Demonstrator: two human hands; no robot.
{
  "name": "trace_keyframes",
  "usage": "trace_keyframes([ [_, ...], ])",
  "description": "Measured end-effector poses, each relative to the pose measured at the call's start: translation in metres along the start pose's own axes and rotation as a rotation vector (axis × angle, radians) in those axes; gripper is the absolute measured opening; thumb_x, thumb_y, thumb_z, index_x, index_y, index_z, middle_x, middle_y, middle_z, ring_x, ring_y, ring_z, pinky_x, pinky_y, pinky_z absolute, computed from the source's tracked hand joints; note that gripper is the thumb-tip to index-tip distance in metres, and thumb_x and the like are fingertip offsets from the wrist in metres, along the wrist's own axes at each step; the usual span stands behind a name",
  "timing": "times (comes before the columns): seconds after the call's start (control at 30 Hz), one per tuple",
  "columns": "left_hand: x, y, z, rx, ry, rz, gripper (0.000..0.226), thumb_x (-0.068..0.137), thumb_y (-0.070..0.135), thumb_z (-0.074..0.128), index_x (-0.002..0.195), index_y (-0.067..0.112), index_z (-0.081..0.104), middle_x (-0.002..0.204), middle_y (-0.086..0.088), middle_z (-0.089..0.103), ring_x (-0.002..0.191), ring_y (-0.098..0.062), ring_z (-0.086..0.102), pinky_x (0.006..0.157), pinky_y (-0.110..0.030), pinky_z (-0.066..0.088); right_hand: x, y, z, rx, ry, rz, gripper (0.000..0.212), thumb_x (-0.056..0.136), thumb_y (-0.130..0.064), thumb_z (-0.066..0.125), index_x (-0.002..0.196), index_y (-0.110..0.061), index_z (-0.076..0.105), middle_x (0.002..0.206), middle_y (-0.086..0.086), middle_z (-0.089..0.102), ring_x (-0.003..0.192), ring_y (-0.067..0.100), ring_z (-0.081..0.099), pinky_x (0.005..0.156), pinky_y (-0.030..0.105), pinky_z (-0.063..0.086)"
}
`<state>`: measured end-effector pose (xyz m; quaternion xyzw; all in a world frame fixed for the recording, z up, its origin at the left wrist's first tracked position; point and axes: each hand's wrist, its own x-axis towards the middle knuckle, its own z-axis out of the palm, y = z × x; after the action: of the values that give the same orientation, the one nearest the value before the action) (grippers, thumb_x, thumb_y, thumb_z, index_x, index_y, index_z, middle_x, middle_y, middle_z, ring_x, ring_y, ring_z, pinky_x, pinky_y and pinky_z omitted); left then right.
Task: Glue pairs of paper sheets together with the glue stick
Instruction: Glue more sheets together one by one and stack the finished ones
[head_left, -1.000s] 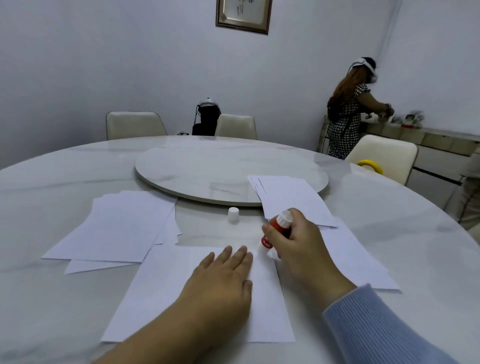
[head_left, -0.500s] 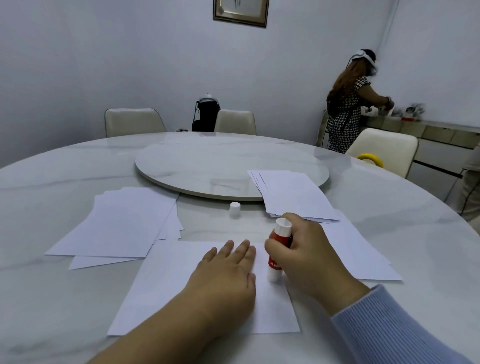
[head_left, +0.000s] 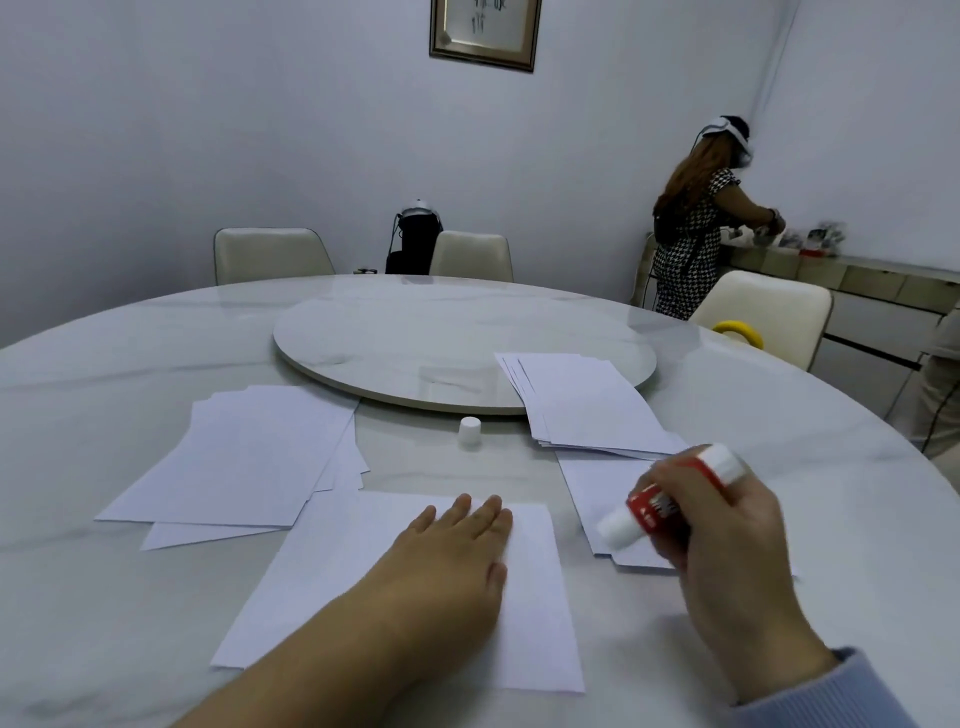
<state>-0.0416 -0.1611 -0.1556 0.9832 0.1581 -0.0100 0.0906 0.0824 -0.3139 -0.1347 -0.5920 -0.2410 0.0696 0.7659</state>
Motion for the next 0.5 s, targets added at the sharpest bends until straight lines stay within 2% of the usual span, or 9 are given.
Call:
trace_keyframes([
  [0.07,-0.004,-0.004,-0.006,-0.017,-0.071,0.110,0.054,0.102,0.022,0.022,0.151,0.029,0.000,0.157,0.016,-0.011,0.143,-0.004,-0.015,0.115,-0.026,-0.010,0.005,-0.001,-0.007,-0.001,0.112,-0.061,0.017,0.086,-0.012,0.064,0.072,-0.019,0.059,0.062,0.002,0.058,0.047,0.007,0.049,0.039,0.018,0.041],
  [0.13,-0.007,-0.006,-0.012,-0.051,-0.187,0.257,0.063,0.098,0.009,0.029,0.150,0.035,0.005,0.152,0.026,-0.015,0.139,0.000,-0.019,0.113,-0.024,-0.011,0.006,0.000,-0.008,-0.013,0.128,-0.125,0.018,0.088,-0.015,0.064,0.072,-0.021,0.059,0.058,-0.001,0.058,0.043,0.008,0.047,0.038,0.017,0.040],
  [0.2,-0.010,-0.007,-0.016,-0.124,-0.236,0.317,0.079,0.086,-0.006,0.033,0.147,0.041,0.014,0.146,0.032,-0.011,0.142,0.002,-0.009,0.117,-0.023,-0.004,0.004,0.001,-0.006,-0.025,0.113,-0.162,0.019,0.088,-0.017,0.064,0.071,-0.022,0.059,0.057,-0.002,0.058,0.042,0.008,0.047,0.040,0.017,0.042],
  [0.27,-0.013,-0.007,-0.018,-0.272,-0.020,0.087,0.071,0.085,0.001,0.035,0.144,0.040,0.028,0.149,0.029,0.017,0.140,0.000,0.017,0.116,-0.021,0.014,0.002,0.002,-0.003,-0.041,0.090,-0.185,0.016,0.087,-0.018,0.065,0.073,-0.023,0.060,0.060,-0.002,0.061,0.044,0.007,0.049,0.042,0.016,0.044],
  [0.3,-0.014,-0.009,-0.017,-0.245,0.136,-0.049,0.057,0.090,0.012,0.035,0.142,0.034,0.034,0.146,0.022,0.028,0.137,-0.004,0.025,0.113,-0.023,0.021,0.001,0.003,-0.002,-0.060,0.071,-0.202,0.015,0.087,-0.017,0.065,0.074,-0.023,0.060,0.063,0.000,0.062,0.044,0.007,0.050,0.043,0.017,0.044],
  [0.33,-0.015,-0.009,-0.017,-0.140,0.223,-0.154,0.046,0.095,0.025,0.033,0.141,0.028,0.033,0.146,0.012,0.030,0.138,-0.011,0.024,0.112,-0.027,0.022,0.000,0.004,0.000,-0.088,0.040,-0.220,0.014,0.087,-0.016,0.065,0.075,-0.023,0.059,0.065,0.003,0.063,0.045,0.009,0.051,0.043,0.017,0.044],
  [0.4,-0.012,-0.012,-0.012,0.019,0.178,-0.241,0.053,0.098,0.043,0.029,0.147,0.023,0.021,0.156,0.002,0.015,0.143,-0.017,0.011,0.115,-0.033,0.014,-0.002,0.005,0.003,-0.148,-0.031,-0.252,0.013,0.087,-0.016,0.064,0.077,-0.023,0.058,0.067,0.006,0.064,0.047,0.011,0.052,0.045,0.020,0.044],
  [0.47,-0.006,-0.013,-0.010,-0.021,0.087,-0.212,0.055,0.097,0.045,0.031,0.148,0.024,0.019,0.158,0.004,0.010,0.144,-0.013,0.007,0.115,-0.031,0.007,-0.004,0.006,0.007,-0.173,-0.109,-0.263,0.012,0.087,-0.016,0.062,0.077,-0.023,0.060,0.069,0.005,0.067,0.049,0.012,0.054,0.046,0.021,0.046],
  [0.5,-0.003,-0.015,-0.012,-0.056,0.102,-0.196,0.054,0.097,0.043,0.032,0.147,0.025,0.021,0.157,0.006,0.012,0.144,-0.011,0.007,0.115,-0.029,0.007,-0.004,0.006,0.010,-0.180,-0.143,-0.261,0.012,0.088,-0.016,0.062,0.078,-0.023,0.061,0.070,0.005,0.069,0.051,0.013,0.056,0.047,0.020,0.046],
])
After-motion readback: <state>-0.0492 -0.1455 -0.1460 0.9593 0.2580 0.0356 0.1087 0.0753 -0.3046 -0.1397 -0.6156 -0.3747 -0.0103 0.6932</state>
